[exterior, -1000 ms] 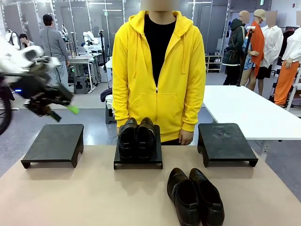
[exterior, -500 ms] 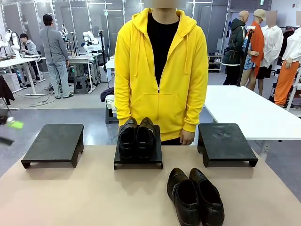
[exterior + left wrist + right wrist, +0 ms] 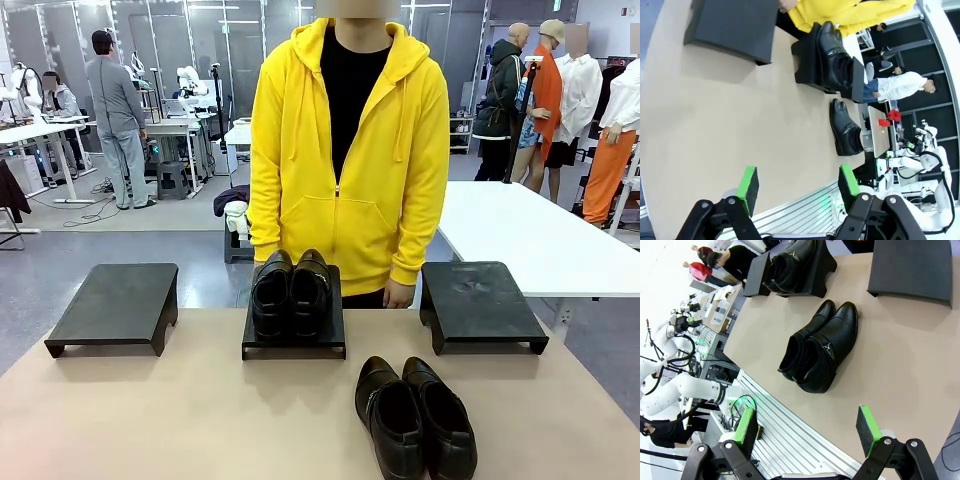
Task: Place the shoes on the stand as instructed by the person.
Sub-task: Pick up another pair of Shoes and place it on the Shoes Stand indicated by the person.
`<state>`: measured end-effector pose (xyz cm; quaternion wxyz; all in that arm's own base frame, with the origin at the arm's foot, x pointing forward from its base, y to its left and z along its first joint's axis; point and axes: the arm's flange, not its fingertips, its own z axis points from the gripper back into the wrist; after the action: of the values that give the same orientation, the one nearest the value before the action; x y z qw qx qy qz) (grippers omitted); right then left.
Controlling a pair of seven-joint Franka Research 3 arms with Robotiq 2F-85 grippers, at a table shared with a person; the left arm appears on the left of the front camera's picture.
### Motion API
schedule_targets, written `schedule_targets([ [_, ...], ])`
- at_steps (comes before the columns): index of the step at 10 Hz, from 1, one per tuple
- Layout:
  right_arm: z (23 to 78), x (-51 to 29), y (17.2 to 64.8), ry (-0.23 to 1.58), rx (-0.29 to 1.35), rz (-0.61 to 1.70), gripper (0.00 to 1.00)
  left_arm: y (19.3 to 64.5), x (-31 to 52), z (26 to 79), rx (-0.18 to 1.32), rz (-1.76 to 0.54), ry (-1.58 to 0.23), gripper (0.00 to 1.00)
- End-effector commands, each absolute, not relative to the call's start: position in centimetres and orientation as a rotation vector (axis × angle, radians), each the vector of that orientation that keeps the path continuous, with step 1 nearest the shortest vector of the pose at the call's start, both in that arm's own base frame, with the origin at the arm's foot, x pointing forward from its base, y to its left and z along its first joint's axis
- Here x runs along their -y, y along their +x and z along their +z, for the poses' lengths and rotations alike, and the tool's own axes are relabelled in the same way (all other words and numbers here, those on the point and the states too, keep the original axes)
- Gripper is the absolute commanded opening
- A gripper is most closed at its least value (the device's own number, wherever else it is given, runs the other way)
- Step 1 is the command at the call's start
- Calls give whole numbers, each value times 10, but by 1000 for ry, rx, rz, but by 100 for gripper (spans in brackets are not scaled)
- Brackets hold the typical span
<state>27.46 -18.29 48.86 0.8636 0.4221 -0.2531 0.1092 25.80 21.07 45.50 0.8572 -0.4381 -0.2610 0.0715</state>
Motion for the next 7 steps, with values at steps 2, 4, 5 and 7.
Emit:
schedule_targets([
  [2,489,183,274,896,547,240,100,261,-203,442,505,130,-907,82],
  [4,489,183,274,896,547,240,100,272,-199,442,483,161,-890,82],
  [5,489,183,274,896,547,240,100,263,-210,443,503,163,-908,82],
  [7,489,183,274,896,547,240,100,263,-210,443,503,163,-908,82],
])
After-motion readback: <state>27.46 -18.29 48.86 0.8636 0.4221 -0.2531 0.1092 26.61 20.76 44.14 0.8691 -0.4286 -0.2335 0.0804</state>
